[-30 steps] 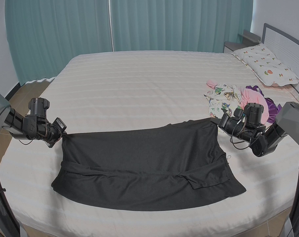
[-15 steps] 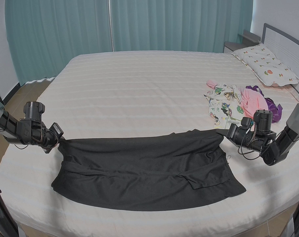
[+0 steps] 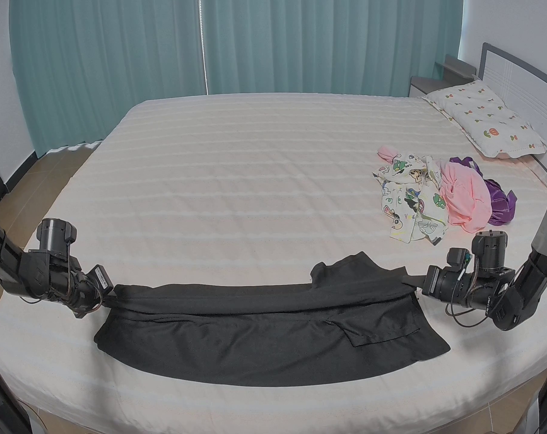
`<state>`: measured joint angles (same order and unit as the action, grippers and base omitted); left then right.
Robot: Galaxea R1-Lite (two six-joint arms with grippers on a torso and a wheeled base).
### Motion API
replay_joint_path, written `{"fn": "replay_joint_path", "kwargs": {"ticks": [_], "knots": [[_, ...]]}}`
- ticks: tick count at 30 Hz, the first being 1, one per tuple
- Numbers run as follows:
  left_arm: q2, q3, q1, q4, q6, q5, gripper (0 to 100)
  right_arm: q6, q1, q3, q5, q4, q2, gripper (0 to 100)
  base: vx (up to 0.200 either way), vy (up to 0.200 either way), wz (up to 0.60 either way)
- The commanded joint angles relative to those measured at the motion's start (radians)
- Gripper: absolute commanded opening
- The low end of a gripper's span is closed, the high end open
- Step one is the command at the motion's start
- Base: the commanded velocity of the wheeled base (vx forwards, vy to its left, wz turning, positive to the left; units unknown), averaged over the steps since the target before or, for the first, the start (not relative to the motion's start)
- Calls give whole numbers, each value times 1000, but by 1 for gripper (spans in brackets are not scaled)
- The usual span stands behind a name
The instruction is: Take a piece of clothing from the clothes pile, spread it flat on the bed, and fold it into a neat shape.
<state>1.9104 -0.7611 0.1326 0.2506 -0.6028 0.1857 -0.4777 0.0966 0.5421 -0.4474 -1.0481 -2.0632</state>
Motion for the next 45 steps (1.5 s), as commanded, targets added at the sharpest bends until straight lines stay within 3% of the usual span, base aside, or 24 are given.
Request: {"fn": "replay_joint_path", "kwargs": {"ticks": [1,8,9,10,15,21,27,34,38,39,41,45], "knots": [[13,83,-1,70,12,-2,0,30,6,-71,0,-6,-9,0,0,0,0],[22,123,-7,105,12,0,0,30,8,-90,1,-6,-37,0,0,0,0],[22,123,-8,105,12,0,0,30,8,-90,1,-6,-37,100,0,0,0],[21,132,-10,105,12,-2,100,28,9,-93,0,-6,-38,100,0,0,0],[9,155,-11,108,12,0,100,1,3,-94,-4,-9,23,100,0,0,0],[-30,161,-7,104,-6,-3,100,-95,-9,-60,-33,2,129,100,0,0,0],[-97,158,6,105,-170,-2,100,-107,54,-4,-23,43,118,100,0,0,0],[-96,140,30,107,-256,0,100,-116,87,67,-20,102,29,100,0,0,0],[-99,128,58,107,-262,21,100,-114,95,93,-20,111,-5,100,0,0,0],[-105,135,81,105,-264,86,100,-116,98,124,-19,118,-41,100,0,0,0],[-103,135,88,105,-264,116,100,-116,98,151,-19,132,-64,100,0,0,0],[-106,137,93,105,-264,127,100,-114,97,187,-14,161,-86,100,0,0,0]]}}
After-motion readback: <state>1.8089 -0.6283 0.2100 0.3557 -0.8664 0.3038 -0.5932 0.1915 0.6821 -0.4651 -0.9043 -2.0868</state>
